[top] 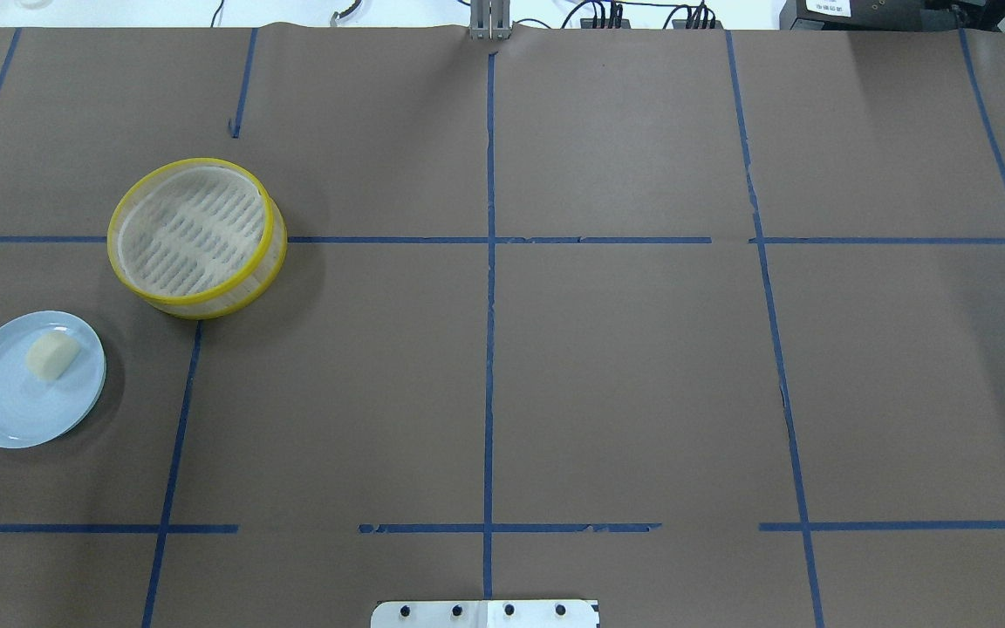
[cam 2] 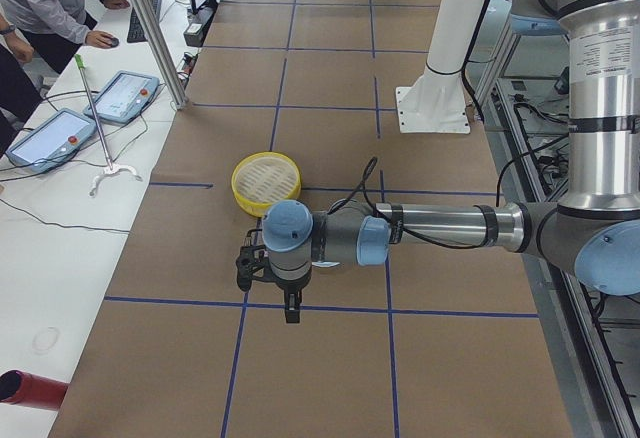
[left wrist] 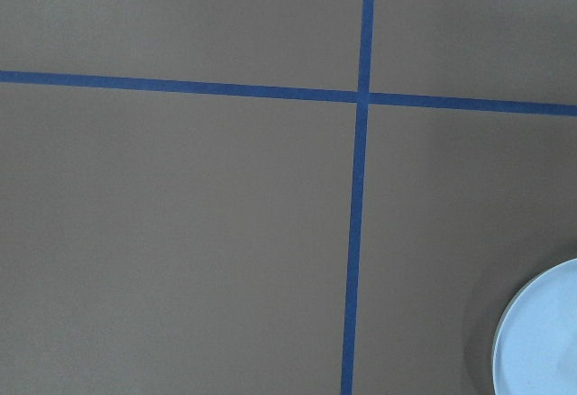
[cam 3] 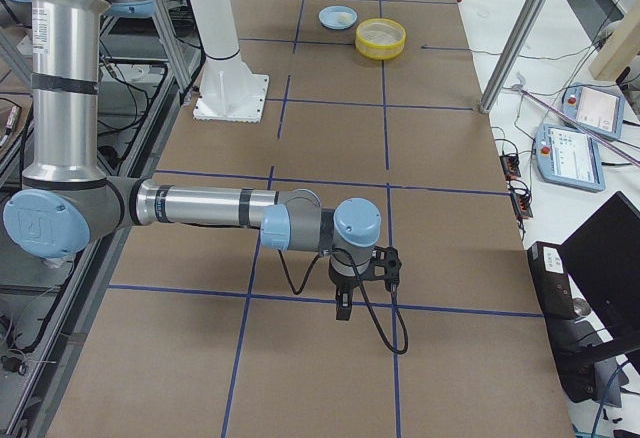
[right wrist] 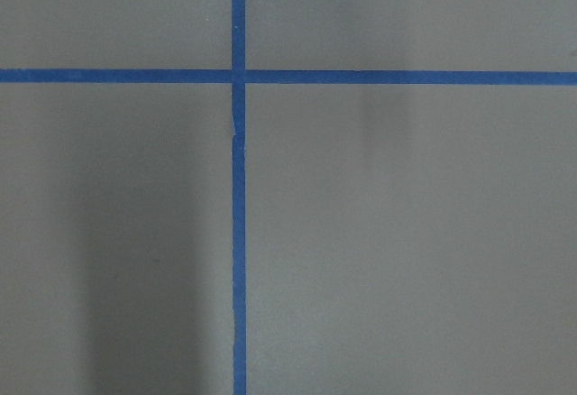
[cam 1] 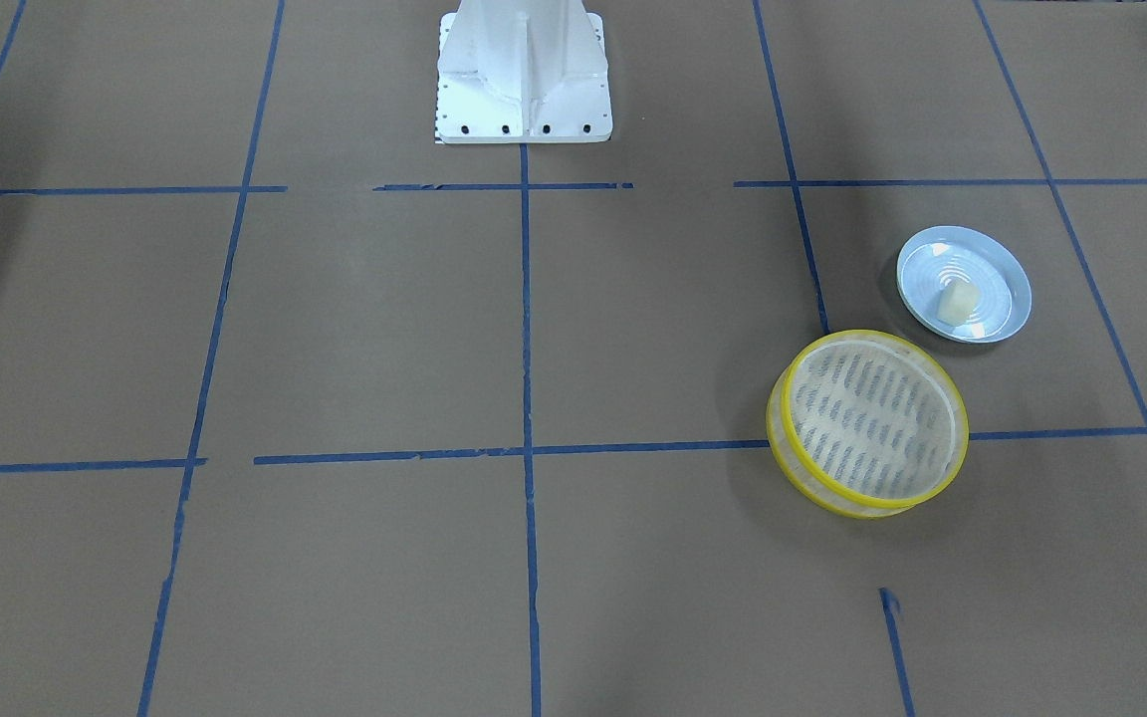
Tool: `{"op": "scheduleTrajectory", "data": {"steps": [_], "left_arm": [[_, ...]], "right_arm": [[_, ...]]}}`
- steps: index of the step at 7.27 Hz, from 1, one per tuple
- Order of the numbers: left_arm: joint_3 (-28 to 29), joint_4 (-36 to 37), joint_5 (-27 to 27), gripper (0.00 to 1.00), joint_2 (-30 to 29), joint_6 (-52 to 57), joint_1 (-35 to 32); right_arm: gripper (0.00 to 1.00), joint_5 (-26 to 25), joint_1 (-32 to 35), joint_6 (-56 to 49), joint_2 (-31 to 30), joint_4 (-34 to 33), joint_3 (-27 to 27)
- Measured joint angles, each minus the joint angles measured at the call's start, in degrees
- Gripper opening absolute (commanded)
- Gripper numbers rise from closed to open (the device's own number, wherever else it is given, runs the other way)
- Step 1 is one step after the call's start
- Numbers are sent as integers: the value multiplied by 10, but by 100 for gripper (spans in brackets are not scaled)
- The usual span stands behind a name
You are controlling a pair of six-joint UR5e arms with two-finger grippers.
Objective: Place bun in steamer
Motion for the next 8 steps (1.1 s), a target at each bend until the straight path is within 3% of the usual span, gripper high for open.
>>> {"op": "scheduleTrajectory", "data": {"steps": [2,4,8], "left_arm": [[-5,-1,0,100,-8,-2,1],[-48,-1,0,100,-19,-12,9],[-187,-21,22,100,-16,-199,152]], "right_arm": [[100,0,0,0,0,0,0],[100,0,0,0,0,0,0],[100,0,0,0,0,0,0]]}}
